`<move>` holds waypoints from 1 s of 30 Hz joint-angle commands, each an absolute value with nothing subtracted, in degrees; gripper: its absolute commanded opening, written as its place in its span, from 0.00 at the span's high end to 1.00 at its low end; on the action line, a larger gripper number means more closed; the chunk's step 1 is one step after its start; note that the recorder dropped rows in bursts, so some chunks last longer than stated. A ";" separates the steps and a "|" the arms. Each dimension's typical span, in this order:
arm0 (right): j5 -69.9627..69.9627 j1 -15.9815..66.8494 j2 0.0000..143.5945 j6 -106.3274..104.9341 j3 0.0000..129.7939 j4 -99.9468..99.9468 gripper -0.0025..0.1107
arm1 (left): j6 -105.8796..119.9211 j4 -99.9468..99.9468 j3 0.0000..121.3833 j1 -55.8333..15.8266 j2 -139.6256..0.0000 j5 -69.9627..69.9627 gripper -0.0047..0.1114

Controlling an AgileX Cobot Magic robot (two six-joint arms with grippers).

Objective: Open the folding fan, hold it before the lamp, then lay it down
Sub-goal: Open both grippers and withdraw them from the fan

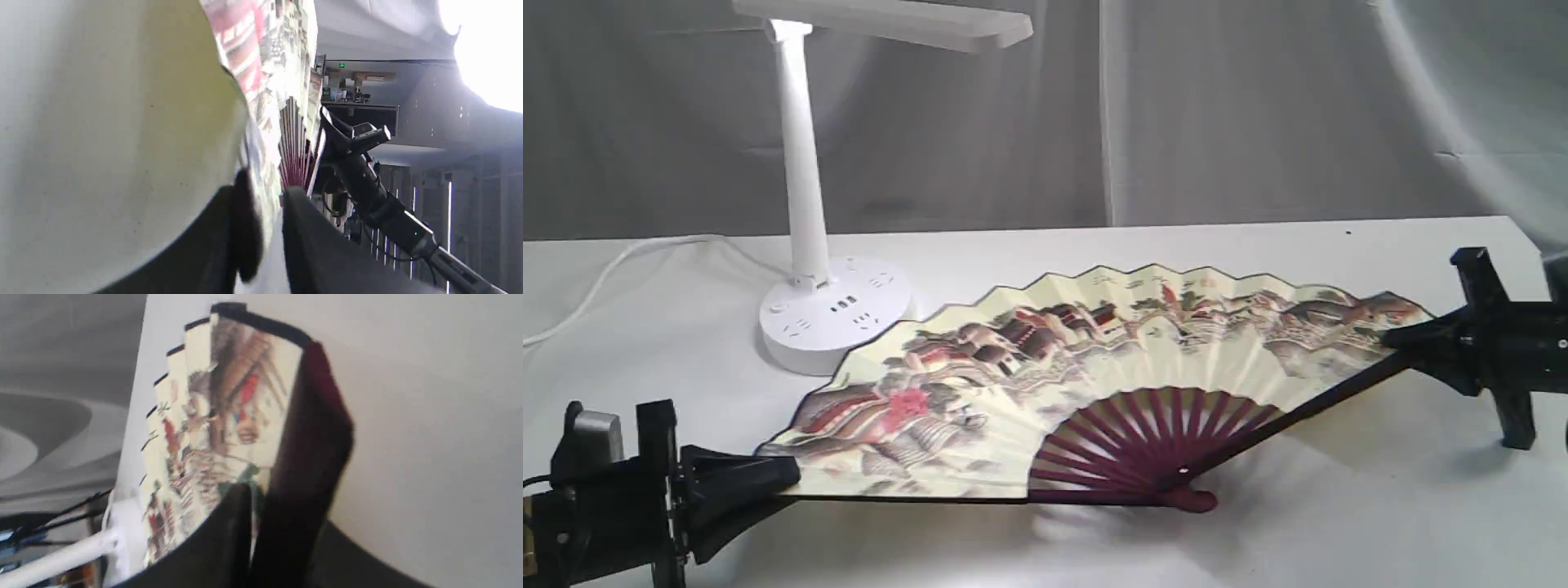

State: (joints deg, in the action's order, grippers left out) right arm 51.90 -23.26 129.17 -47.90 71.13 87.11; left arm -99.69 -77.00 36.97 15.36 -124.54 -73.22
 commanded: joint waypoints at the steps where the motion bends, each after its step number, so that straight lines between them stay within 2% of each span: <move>1: 48.03 -23.87 128.36 -49.02 71.47 85.78 0.73 | -99.36 -75.61 37.03 15.97 -125.59 -63.02 0.61; 2: 48.03 -23.87 128.36 -48.20 71.47 85.46 0.65 | -100.08 -75.61 37.03 15.97 -125.59 -63.02 0.55; 4: 49.24 -23.87 128.36 -48.18 71.47 85.01 0.53 | -100.82 -75.61 37.03 15.97 -125.59 -63.14 0.44; 6: 51.22 -23.87 128.36 -48.08 71.47 84.36 0.41 | -100.83 -75.61 37.03 15.97 -125.45 -63.14 0.38; 8: 52.95 -23.87 128.36 -48.08 71.47 83.74 0.28 | -100.83 -75.73 37.03 15.97 -125.44 -63.59 0.36; 12: 53.18 -23.87 128.36 -47.67 71.47 82.10 0.15 | -100.83 -75.73 37.03 15.97 -125.44 -66.93 0.36; 15: 53.43 -23.87 127.90 -47.56 71.47 78.21 0.12 | -100.35 -75.52 37.03 16.07 -125.44 -69.96 0.36; 21: 51.61 -24.00 123.29 -47.88 71.47 63.13 0.12 | -100.23 -75.52 37.03 16.07 -124.91 -69.96 0.36; 28: 48.79 -24.00 115.30 -48.34 71.47 54.90 0.12 | -96.95 -75.64 37.03 16.07 -119.52 -69.96 0.36; 30: 48.35 -24.00 113.64 -48.34 71.47 50.53 0.12 | -94.94 -75.87 37.03 16.07 -116.20 -69.96 0.40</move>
